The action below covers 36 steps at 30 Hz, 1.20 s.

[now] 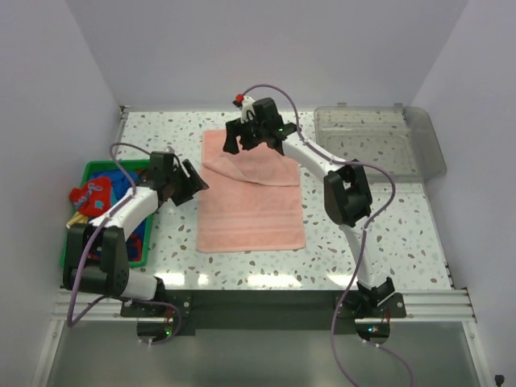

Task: Fold and stack the towels
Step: Fold the towel

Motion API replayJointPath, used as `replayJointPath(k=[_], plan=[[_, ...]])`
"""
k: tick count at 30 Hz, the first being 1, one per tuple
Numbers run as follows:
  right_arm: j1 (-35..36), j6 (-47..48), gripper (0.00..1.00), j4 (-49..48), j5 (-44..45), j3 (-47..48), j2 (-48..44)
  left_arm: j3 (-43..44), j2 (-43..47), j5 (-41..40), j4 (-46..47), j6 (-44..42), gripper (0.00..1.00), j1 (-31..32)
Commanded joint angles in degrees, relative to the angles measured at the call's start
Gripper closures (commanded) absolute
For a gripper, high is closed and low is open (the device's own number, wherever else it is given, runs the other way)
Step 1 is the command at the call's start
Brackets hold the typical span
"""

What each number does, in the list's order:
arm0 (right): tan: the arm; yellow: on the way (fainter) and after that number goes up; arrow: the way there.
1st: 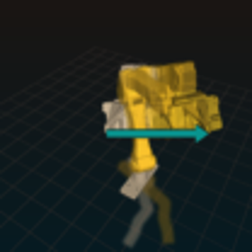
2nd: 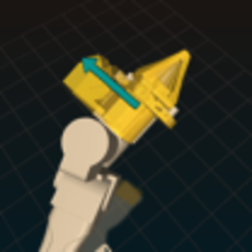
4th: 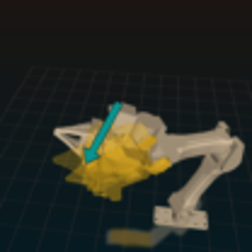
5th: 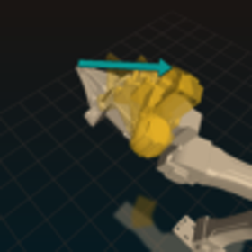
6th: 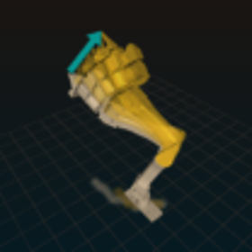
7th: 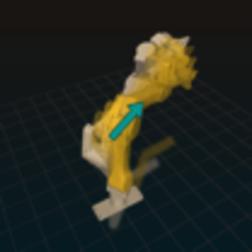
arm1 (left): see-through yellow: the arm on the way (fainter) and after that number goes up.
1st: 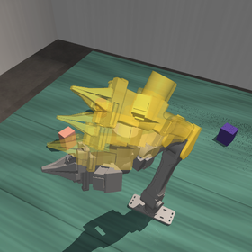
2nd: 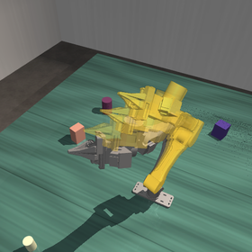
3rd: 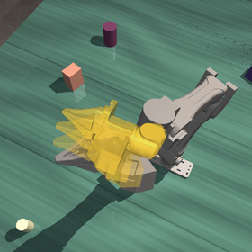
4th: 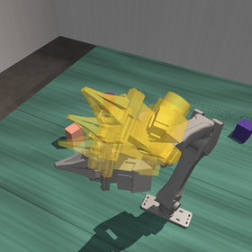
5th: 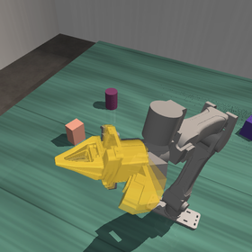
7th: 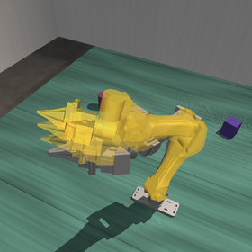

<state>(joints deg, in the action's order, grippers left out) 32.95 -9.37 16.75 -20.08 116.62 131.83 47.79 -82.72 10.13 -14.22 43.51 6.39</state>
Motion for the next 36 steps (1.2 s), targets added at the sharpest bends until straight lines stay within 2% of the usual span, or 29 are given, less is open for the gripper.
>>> replayJointPath(k=[1, 8, 13, 24, 28, 32, 36], plan=[[0.45, -6.27, 0.2, -1.72, -5.32, 5.01, 5.45, -2.17, 5.28, -0.99, -3.27, -5.97, 0.28, -0.24], [0.45, -10.49, 0.18, -6.55, -8.83, 5.81, 10.72, -4.99, 12.22, -0.02, -6.96, -9.23, 0.26, -0.24], [0.8, -12.61, 0.19, -8.93, -12.26, 4.15, 12.22, -6.04, 13.72, -0.37, -7.31, -9.58, 0.23, -0.15], [2.21, -12.78, 0.3, -9.64, -15.87, 1.95, 11.78, -6.92, 14.78, -1.78, -7.75, -10.2, 0.22, -0.24], [3.17, -10.94, 0.34, -8.32, -16.92, 0.72, 10.12, -7.18, 15.57, -2.31, -8.28, -9.58, 0.22, -0.24], [4.93, -7.87, 0.37, -7.35, -17.98, -5.07, 4.51, -7.62, 16.27, -3.01, -8.37, -7.83, 0.23, -0.24], [7.12, -1.12, 0.39, -2.88, -17.37, -10.09, -0.59, -7.54, 16.62, -3.19, -7.49, -5.63, 0.23, -0.24]])
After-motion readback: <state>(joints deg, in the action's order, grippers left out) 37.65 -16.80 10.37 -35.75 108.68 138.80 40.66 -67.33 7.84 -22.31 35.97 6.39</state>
